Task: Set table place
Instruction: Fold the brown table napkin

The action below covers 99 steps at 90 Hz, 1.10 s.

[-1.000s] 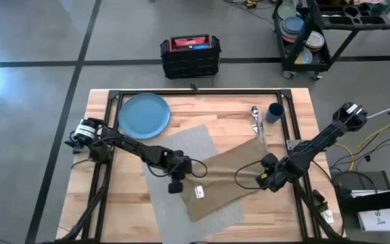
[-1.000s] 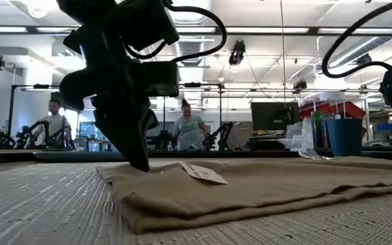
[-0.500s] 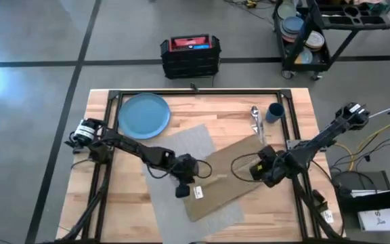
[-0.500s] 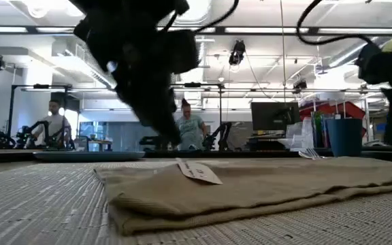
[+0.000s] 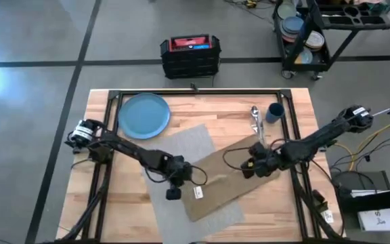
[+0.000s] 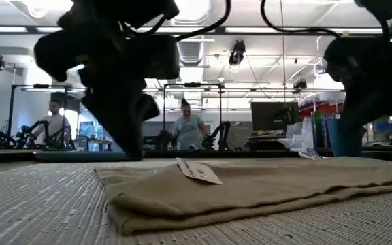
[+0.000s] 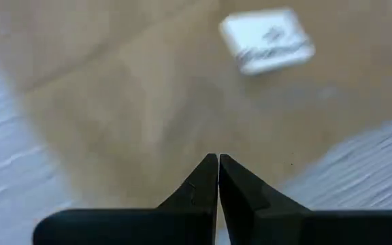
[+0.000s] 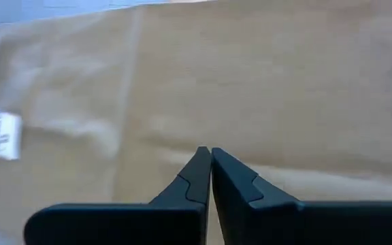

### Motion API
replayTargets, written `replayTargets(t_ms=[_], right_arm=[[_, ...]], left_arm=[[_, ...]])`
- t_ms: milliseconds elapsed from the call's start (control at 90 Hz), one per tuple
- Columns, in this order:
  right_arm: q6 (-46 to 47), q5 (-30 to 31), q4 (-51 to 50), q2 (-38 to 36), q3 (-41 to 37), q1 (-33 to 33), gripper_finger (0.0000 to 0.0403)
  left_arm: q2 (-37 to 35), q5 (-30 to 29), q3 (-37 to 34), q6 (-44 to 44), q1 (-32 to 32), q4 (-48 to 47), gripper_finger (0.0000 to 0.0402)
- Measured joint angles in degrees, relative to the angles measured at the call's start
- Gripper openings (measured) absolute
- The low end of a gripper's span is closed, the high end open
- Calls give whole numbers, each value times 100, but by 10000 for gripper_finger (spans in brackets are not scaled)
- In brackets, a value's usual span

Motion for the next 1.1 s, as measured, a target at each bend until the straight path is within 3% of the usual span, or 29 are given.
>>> replayTargets(t_ms=[111,256,322,378,511,611,711,789,1100], right_arm=[[38,3,178,105,0,82,0],[118,4,443,293,0,104,0],[270,130,454,355,0,101,0],[557,359,404,385,1,109,0],[1437,906,-290,375,2,-24,0],[1533,679,-807,371,2,-375,0],[1239,234,-978,371,2,-810,0],[833,-45,-957,371,2,-1185,0],[-690,-641,-948,388,52,-2307,0]], left_arm=[[-173,-607,0,207,55,-260,0],[-273,-1816,7,624,399,-207,0],[-273,-1958,7,897,737,-156,0],[-273,-1546,7,1073,1102,-101,0],[-273,522,7,1112,1939,-54,0],[-287,1796,7,1183,2154,-54,0],[-283,2583,7,1375,2121,-38,0],[-232,2817,4,1397,2048,-52,0],[-199,2581,-4,1360,1863,-48,0]])
